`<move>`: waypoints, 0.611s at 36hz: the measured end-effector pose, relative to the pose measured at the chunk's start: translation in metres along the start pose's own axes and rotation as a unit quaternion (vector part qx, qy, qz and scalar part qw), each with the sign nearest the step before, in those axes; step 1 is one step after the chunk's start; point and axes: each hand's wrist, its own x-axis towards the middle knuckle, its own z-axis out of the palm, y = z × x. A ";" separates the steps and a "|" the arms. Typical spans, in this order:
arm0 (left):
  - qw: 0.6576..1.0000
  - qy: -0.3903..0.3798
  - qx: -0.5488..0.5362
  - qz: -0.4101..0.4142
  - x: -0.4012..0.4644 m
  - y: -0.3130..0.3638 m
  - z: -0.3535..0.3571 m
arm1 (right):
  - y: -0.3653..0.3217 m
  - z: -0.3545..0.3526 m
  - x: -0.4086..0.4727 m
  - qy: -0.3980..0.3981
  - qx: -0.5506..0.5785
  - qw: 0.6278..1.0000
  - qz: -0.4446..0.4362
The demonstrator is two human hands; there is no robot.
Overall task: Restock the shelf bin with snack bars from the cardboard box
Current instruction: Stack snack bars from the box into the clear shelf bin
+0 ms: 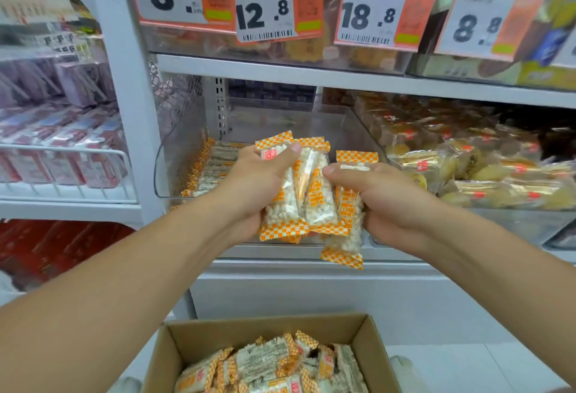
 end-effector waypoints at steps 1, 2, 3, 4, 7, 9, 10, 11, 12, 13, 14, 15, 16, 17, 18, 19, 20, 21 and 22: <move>1.000 0.000 -0.005 -0.003 0.000 0.000 -0.002 | -0.001 0.001 -0.002 -0.007 0.002 1.000 -0.005; 1.000 -0.014 -0.011 -0.013 -0.002 0.001 -0.002 | -0.001 0.001 -0.004 -0.012 -0.001 1.000 -0.010; 0.999 -0.030 -0.015 -0.017 -0.006 0.001 -0.002 | 0.000 0.002 -0.006 -0.011 -0.009 1.000 -0.015; 0.999 -0.045 -0.015 -0.017 -0.010 0.000 -0.001 | 0.001 0.004 -0.008 -0.008 -0.024 0.999 -0.021; 0.997 -0.068 -0.006 -0.035 -0.019 -0.006 0.004 | 0.005 0.009 -0.013 0.010 -0.075 0.997 -0.028; 0.994 -0.081 -0.036 -0.061 -0.023 -0.005 0.005 | 0.004 0.010 -0.014 0.014 -0.070 0.997 -0.016; 0.991 -0.089 -0.055 -0.082 -0.024 -0.004 0.005 | 0.002 0.010 -0.014 0.010 -0.057 0.998 -0.008; 0.988 -0.098 -0.067 -0.103 -0.024 -0.002 0.004 | 0.000 0.010 -0.013 0.009 -0.043 0.999 -0.001; 0.984 -0.111 -0.074 -0.116 -0.024 0.000 0.003 | -0.002 0.010 -0.013 0.009 -0.034 0.999 0.002; 0.982 -0.123 -0.074 -0.125 -0.023 0.000 0.002 | -0.003 0.009 -0.012 0.018 -0.033 0.999 0.002; 0.979 -0.135 -0.075 -0.130 -0.024 0.001 0.002 | -0.004 0.009 -0.011 0.035 -0.041 0.999 -0.001; 0.978 -0.144 -0.079 -0.131 -0.024 0.000 0.002 | -0.005 0.009 -0.009 0.061 -0.048 0.997 -0.006; 0.978 -0.148 -0.080 -0.127 -0.024 -0.001 0.002 | -0.006 0.010 -0.007 0.089 -0.051 0.995 -0.010; 0.979 -0.147 -0.076 -0.121 -0.024 -0.002 0.003 | -0.006 0.010 -0.004 0.116 -0.051 0.992 -0.014; 0.981 -0.142 -0.067 -0.115 -0.025 -0.003 0.004 | -0.007 0.010 -0.002 0.140 -0.047 0.989 -0.020; 0.982 -0.141 -0.058 -0.111 -0.025 -0.004 0.006 | -0.007 0.010 0.002 0.160 -0.044 0.986 -0.025; 0.983 -0.140 -0.049 -0.109 -0.027 -0.005 0.009 | -0.008 0.011 0.003 0.171 -0.044 0.984 -0.024; 0.983 -0.141 -0.045 -0.107 -0.028 -0.006 0.012 | -0.008 0.012 0.005 0.177 -0.048 0.983 -0.025; 0.984 -0.139 -0.045 -0.106 -0.029 -0.007 0.015 | -0.008 0.015 0.004 0.173 -0.047 0.984 -0.017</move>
